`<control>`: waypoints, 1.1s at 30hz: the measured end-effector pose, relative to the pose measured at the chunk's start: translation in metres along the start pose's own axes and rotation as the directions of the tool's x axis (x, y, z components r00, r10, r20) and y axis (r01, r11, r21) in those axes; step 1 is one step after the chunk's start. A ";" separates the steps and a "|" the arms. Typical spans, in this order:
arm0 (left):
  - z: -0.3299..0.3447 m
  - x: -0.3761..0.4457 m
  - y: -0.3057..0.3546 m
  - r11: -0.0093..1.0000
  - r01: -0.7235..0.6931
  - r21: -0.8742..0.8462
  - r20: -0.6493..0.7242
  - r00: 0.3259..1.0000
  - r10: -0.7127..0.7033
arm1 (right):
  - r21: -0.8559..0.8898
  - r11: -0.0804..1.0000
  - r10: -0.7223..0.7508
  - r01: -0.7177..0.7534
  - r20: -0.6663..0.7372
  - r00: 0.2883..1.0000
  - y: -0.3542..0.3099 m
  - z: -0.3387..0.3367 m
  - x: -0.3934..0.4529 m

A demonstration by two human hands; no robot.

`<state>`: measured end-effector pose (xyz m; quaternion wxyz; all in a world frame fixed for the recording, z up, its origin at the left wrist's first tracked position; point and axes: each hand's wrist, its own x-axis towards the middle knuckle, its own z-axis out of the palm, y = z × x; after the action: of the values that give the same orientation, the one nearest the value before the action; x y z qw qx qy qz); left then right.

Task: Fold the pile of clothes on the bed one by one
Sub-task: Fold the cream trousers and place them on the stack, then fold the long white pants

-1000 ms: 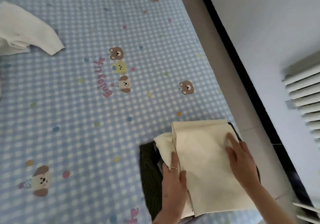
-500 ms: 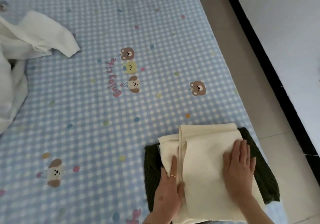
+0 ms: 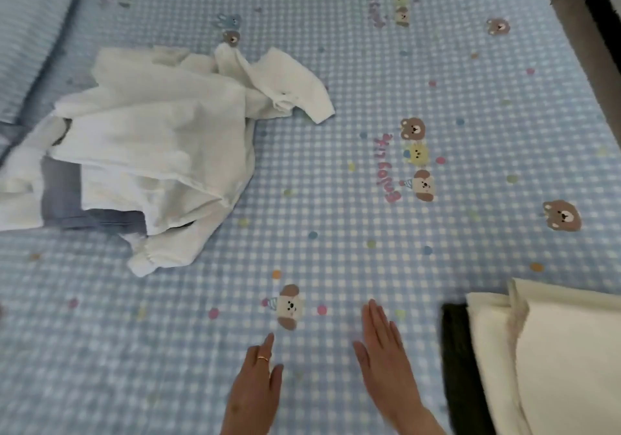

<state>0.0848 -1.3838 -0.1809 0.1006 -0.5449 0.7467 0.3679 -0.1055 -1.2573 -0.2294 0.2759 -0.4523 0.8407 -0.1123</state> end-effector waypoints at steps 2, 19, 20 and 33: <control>-0.039 0.009 -0.030 0.998 0.034 -0.047 -0.065 0.997 -0.037 | 0.118 0.993 -0.022 0.024 -0.023 1.000 -0.059 0.009 0.028; -0.332 0.193 -0.156 0.984 -0.134 -0.119 -0.426 0.902 0.071 | -0.321 0.926 -0.282 0.201 -0.230 0.932 -0.392 -0.028 0.325; -0.339 0.202 -0.155 0.981 -0.146 -0.132 -0.434 0.898 0.075 | -0.280 0.937 -0.279 0.208 -0.240 0.930 -0.391 -0.031 0.325; -0.311 0.187 -0.122 0.763 -0.623 0.173 -0.417 0.656 0.630 | 0.041 0.989 -0.127 0.142 -0.248 0.960 -0.366 -0.097 0.161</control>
<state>0.1992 -1.7441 -0.1173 -0.2042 -0.3233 0.8929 0.2376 0.0244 -1.6025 -0.0472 0.1751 -0.4827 0.8319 -0.2102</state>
